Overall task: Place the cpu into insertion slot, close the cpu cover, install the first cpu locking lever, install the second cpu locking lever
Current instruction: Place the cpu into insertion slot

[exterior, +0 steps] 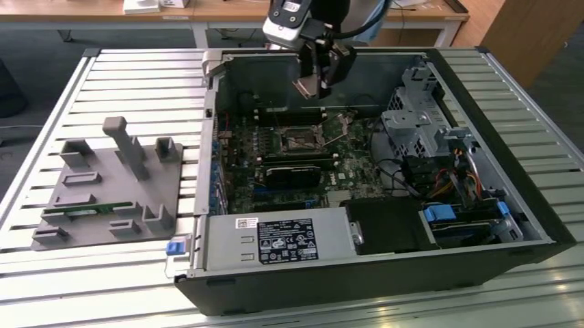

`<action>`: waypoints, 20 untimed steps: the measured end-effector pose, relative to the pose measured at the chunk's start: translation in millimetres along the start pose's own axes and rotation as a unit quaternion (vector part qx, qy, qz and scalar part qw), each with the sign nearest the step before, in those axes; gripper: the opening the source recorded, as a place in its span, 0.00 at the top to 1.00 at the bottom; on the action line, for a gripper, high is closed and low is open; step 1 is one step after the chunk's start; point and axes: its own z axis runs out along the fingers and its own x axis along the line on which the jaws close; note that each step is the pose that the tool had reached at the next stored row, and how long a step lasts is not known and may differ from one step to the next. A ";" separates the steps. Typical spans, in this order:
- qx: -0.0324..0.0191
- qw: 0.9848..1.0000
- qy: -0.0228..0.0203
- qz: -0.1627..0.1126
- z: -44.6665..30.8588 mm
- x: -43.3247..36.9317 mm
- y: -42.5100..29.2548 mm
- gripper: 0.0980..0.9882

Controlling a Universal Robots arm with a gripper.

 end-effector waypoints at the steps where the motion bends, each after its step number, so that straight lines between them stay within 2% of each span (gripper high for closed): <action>1: 0.000 1.000 -0.001 0.008 0.3 0.0 0.0 0.50; 8: -0.001 0.998 -0.005 0.056 4.9 -0.1 -0.4 0.50; 12: -0.001 0.997 -0.007 0.081 9.9 -0.1 -0.8 0.50; 14: -0.001 0.995 -0.008 0.095 12.3 -0.1 -1.0 0.50; 20: -0.002 0.989 -0.012 0.145 19.9 -0.3 -1.6 0.50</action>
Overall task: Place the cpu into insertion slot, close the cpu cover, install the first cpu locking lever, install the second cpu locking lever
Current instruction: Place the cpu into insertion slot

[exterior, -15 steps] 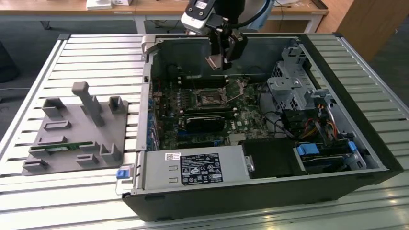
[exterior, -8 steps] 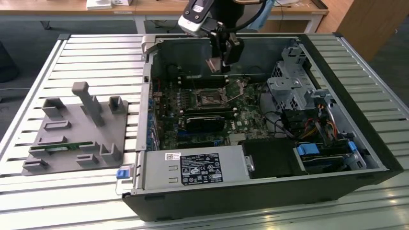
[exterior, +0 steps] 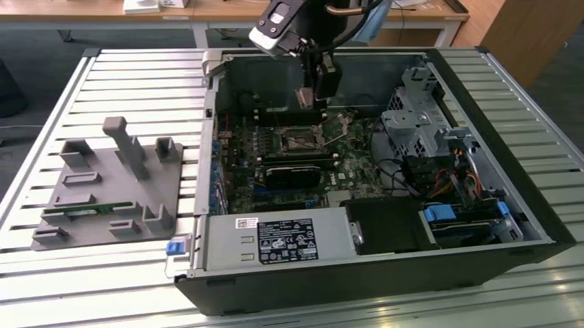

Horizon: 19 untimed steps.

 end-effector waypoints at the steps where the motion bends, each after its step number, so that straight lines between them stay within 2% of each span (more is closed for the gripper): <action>1: 0.000 1.000 0.000 0.004 1.0 0.0 -0.1 0.50; 3: -0.001 1.000 -0.003 0.006 2.6 0.1 -0.3 0.50; 6: -0.007 1.000 -0.004 0.006 4.6 0.0 -0.4 0.50; 8: -0.011 1.000 -0.007 0.006 6.0 0.7 -0.6 0.50; 11: -0.011 1.000 -0.007 0.012 8.7 1.9 -0.7 0.50; 16: -0.011 0.999 -0.011 0.049 14.5 2.2 -1.1 0.50; 19: -0.011 0.999 -0.011 0.051 16.9 2.3 -1.2 0.50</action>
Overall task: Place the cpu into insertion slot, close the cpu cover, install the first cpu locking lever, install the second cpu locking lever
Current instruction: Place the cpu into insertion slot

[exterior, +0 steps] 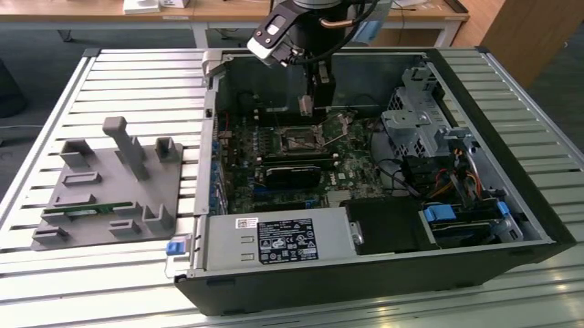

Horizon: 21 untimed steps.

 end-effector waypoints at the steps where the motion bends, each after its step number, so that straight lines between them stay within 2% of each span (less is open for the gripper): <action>1: 0.000 1.000 0.000 0.000 0.6 0.1 -0.1 0.50; 7: 0.000 1.000 -0.001 0.001 4.0 1.4 -0.5 0.50; 10: 0.000 1.000 -0.002 0.011 5.9 2.8 -0.6 0.50; 14: 0.000 1.000 -0.002 0.015 10.0 7.2 -1.1 0.50; 21: 0.000 1.000 0.000 -0.004 18.2 11.7 -1.9 0.50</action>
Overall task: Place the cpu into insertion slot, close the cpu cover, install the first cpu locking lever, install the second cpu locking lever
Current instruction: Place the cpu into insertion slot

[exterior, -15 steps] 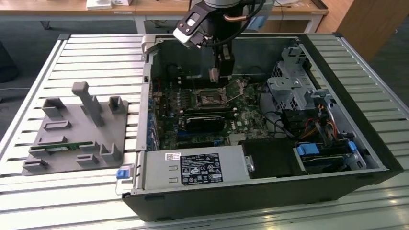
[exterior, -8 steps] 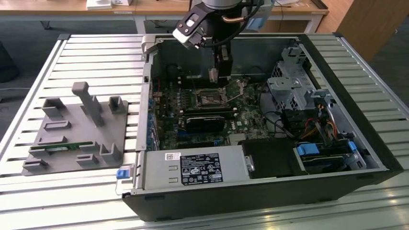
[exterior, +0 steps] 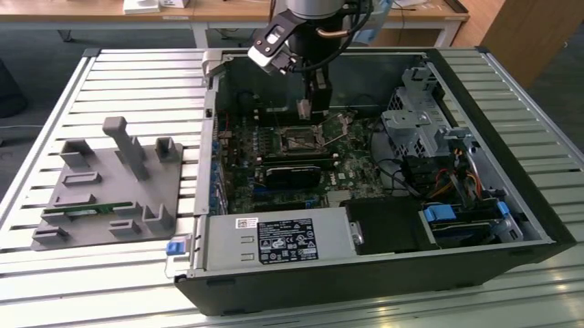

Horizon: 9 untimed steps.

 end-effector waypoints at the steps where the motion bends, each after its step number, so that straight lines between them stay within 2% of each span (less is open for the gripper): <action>1: 0.000 1.000 0.000 0.000 1.1 1.1 -0.1 0.50; 9: 0.000 1.000 0.000 -0.002 13.0 7.9 -1.3 0.50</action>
